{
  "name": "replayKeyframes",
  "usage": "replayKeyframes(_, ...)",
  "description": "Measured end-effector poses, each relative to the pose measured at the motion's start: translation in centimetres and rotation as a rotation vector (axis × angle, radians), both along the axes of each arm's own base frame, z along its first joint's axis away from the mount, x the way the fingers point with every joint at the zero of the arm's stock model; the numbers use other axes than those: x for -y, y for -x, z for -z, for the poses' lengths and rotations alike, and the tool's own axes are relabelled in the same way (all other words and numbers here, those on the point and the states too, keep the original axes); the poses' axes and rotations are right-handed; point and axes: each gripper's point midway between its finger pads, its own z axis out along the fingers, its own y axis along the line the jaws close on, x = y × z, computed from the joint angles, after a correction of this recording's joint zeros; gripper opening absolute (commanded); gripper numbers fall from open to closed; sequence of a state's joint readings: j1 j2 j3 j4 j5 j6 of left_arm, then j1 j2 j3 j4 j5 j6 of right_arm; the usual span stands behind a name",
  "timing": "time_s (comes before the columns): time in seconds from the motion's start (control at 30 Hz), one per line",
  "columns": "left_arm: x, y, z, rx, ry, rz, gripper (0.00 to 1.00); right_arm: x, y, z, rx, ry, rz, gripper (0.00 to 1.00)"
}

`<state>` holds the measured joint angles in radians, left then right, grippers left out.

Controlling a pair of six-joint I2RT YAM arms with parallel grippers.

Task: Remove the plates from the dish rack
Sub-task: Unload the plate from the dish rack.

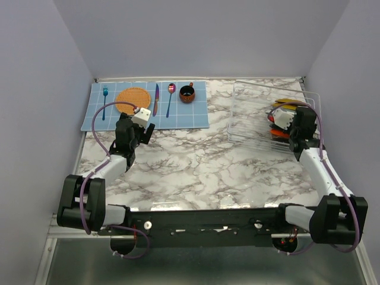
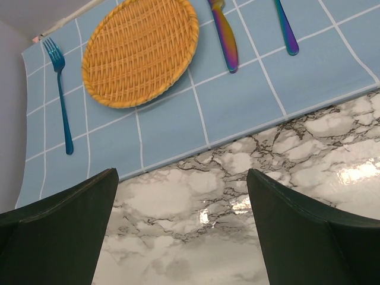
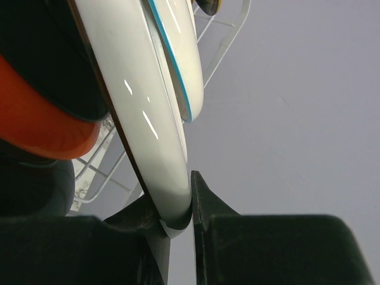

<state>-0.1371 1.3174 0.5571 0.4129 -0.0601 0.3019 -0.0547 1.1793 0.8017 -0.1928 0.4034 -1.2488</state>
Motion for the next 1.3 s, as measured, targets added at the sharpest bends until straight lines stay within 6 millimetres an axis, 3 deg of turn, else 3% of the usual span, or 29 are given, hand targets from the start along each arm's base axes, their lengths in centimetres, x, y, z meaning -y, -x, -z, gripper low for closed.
replayKeyframes(0.8,0.1,0.2,0.3,-0.014,0.015,-0.006,0.99,0.0,3.0,-4.9,0.094,0.032,-0.007,0.01)
replayKeyframes(1.3,0.1,0.2,0.3,-0.019,0.015,-0.006,0.99,-0.2,5.8,-5.7,0.114,0.018,0.006,0.01)
